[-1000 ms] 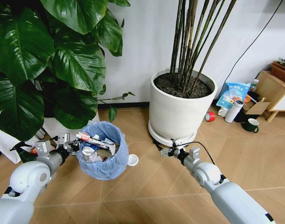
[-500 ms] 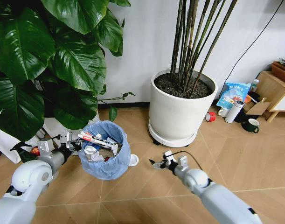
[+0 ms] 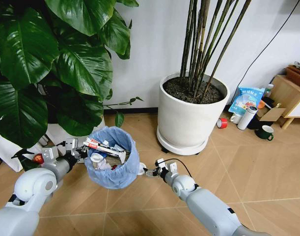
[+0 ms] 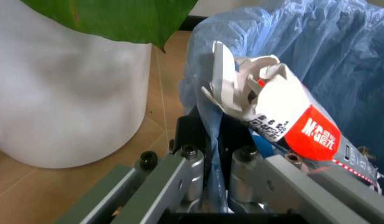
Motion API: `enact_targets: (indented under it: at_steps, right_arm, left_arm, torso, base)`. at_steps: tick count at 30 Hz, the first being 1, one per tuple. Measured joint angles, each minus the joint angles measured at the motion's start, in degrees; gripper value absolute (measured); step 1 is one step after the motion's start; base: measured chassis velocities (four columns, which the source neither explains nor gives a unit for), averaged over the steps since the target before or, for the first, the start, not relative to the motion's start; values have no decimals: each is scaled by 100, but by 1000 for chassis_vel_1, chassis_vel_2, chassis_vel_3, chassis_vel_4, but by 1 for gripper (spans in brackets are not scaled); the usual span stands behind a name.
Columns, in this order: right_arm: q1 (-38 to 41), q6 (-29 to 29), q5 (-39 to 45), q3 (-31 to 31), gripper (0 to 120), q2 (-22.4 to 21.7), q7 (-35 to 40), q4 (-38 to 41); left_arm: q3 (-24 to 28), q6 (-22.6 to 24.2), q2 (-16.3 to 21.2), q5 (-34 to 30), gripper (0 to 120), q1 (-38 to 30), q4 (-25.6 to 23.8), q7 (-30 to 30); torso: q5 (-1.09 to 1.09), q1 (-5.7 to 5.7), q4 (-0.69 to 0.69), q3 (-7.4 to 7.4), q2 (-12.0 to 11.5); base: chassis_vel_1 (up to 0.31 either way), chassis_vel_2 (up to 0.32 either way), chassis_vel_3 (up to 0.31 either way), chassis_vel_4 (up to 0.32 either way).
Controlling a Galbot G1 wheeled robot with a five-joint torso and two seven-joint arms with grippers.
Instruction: Pick up the trash bin and place the garbage on the floor into it.
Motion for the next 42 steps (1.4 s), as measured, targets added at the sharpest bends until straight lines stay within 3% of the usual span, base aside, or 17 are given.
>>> enact_targets:
  at_steps: [16,42]
  right_arm:
    - [609,208,-366,118,99,667,-266,-1420]
    - [824,398,-669,407,94,1219,-451,-2425]
  left_arm:
    - [-3,-10,11,4,0,-10,4,7]
    - [-2,-33,7,6,0,2,2,33]
  torso:
    - [0,0,1,0,0]
    - [1,0,0,0,0]
  base:
    - [0,0,0,0]
    - [0,0,0,0]
